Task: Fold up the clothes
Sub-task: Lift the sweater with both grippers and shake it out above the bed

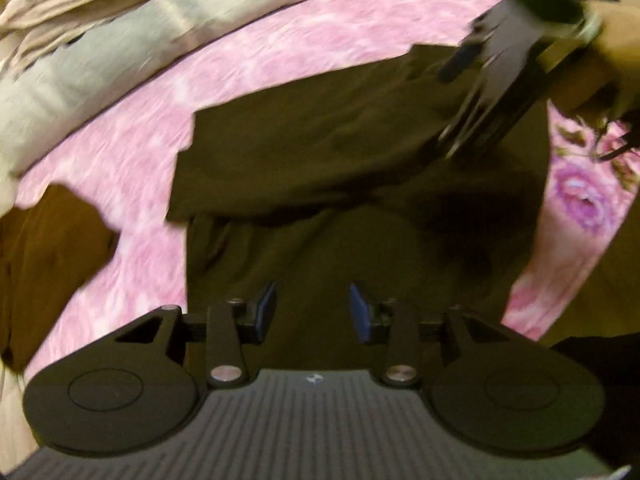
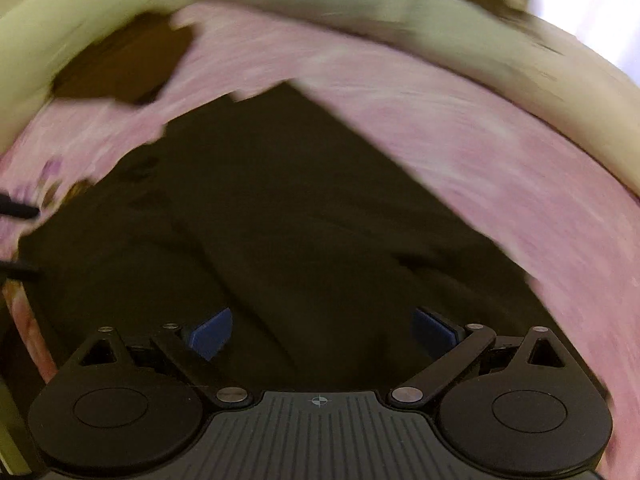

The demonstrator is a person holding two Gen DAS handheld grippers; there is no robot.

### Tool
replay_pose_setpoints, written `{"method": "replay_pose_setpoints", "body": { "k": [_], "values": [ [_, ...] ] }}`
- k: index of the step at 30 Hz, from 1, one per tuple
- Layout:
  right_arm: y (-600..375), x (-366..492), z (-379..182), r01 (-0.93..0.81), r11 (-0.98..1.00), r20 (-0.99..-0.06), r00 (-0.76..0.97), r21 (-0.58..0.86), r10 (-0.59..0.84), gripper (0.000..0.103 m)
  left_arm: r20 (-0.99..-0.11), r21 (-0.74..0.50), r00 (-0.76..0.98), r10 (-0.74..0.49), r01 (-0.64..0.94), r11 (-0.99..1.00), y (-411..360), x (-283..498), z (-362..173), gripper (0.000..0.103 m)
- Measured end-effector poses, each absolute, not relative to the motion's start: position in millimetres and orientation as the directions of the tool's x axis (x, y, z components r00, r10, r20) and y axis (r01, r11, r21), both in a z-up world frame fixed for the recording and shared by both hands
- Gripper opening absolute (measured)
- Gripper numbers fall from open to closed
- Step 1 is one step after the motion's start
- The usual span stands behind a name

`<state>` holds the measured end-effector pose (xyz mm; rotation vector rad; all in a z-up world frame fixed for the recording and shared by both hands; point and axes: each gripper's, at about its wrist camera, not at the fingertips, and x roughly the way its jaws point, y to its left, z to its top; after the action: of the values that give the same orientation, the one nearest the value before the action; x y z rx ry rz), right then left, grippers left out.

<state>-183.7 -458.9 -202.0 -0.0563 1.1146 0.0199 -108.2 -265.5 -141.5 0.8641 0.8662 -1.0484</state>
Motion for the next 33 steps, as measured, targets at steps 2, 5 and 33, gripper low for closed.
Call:
{"method": "replay_pose_setpoints", "body": {
  "k": [2,5,33],
  "values": [
    [-444.1,-165.2,-230.7,-0.122,0.991,-0.913,0.407,-0.054,0.001,0.098,-0.909,0.181,0.268,-0.321,0.944,0.275,-255.6,-106.2,-152.8,0.037],
    [-442.8,-159.3,-251.8,-0.138,0.988,-0.931,0.365,-0.063,-0.008,0.042,-0.926,0.188,0.262,-0.271,0.944,0.270,-248.6,-109.1,-164.5,0.036],
    [-592.4,-551.5,-64.9,0.887,0.447,-0.902,0.091,-0.120,-0.423,0.007,-0.826,0.246,-0.081,-0.558,0.838,-0.486,-493.3,-217.7,-108.8,0.059]
  ]
}}
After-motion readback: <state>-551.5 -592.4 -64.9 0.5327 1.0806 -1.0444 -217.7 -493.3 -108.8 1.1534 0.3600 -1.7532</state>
